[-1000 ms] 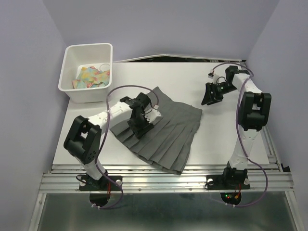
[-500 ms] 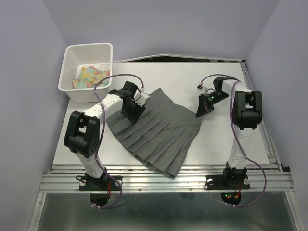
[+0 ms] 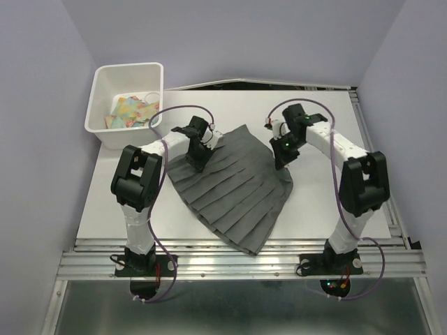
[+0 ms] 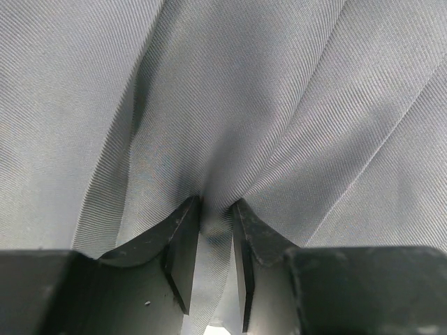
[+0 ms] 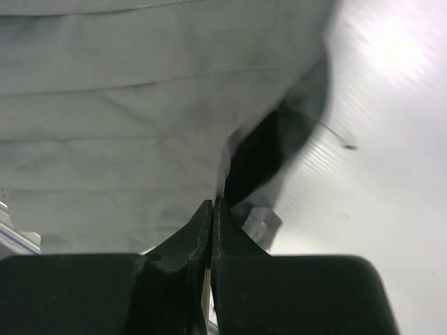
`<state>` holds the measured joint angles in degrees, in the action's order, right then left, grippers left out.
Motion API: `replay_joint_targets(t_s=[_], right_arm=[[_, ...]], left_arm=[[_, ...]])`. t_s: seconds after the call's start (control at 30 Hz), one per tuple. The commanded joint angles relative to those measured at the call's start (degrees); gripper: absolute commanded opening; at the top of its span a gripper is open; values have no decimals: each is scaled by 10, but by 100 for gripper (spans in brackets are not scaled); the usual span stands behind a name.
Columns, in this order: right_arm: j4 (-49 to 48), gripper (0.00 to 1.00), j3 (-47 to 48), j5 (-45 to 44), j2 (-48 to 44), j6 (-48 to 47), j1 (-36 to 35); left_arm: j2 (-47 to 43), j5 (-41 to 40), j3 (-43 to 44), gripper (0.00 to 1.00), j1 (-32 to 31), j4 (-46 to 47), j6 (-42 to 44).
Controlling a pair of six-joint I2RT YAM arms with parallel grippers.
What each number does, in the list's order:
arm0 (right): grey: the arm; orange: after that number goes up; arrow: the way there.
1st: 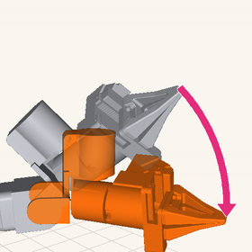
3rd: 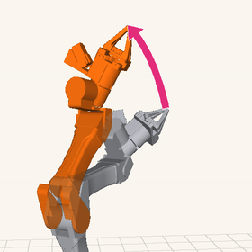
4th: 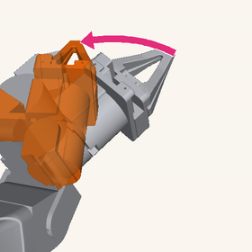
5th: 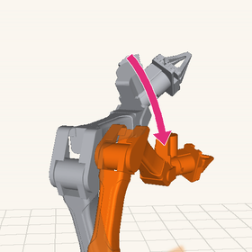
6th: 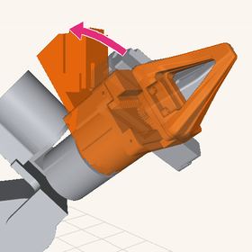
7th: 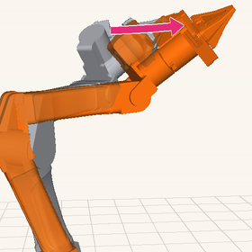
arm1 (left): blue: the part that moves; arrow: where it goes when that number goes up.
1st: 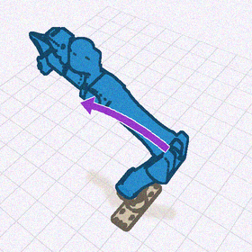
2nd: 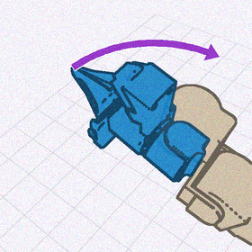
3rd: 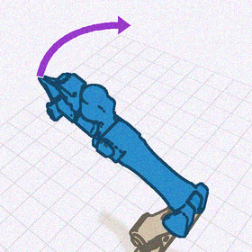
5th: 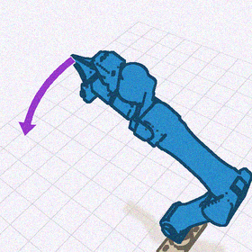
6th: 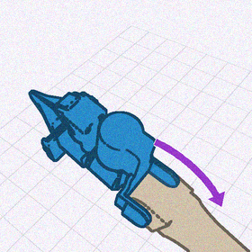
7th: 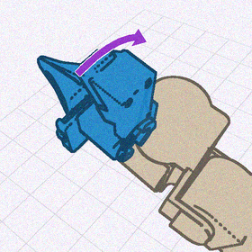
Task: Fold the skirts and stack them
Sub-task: Flatten the skirt out
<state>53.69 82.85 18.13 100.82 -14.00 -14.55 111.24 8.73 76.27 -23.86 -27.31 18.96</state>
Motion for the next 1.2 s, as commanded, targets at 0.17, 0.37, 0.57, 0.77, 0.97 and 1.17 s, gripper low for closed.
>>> replay_joint_targets(t_s=[0.17, 0.37, 0.57, 0.77, 0.97, 1.17], right_arm=[[-58, 71, -28, -134, 80, 42, -12], [-59, 62, -46, -137, 44, 0, 29], [-50, 27, -57, -100, 70, -30, 86], [-39, 12, -82, -64, 90, -51, 135], [6, 21, -54, 37, 46, -61, 150], [153, 2, -46, 144, 18, -187, 150]], left_arm=[[13, -32, -8, 43, 2, 7, 0], [18, -34, -2, 45, 2, 7, 2], [18, -44, 17, 47, 4, 4, 12], [15, -28, 37, 47, 10, 4, 26], [-53, 58, 36, 55, 11, 19, 60], [-80, 85, 76, 57, 16, 2, 67]])
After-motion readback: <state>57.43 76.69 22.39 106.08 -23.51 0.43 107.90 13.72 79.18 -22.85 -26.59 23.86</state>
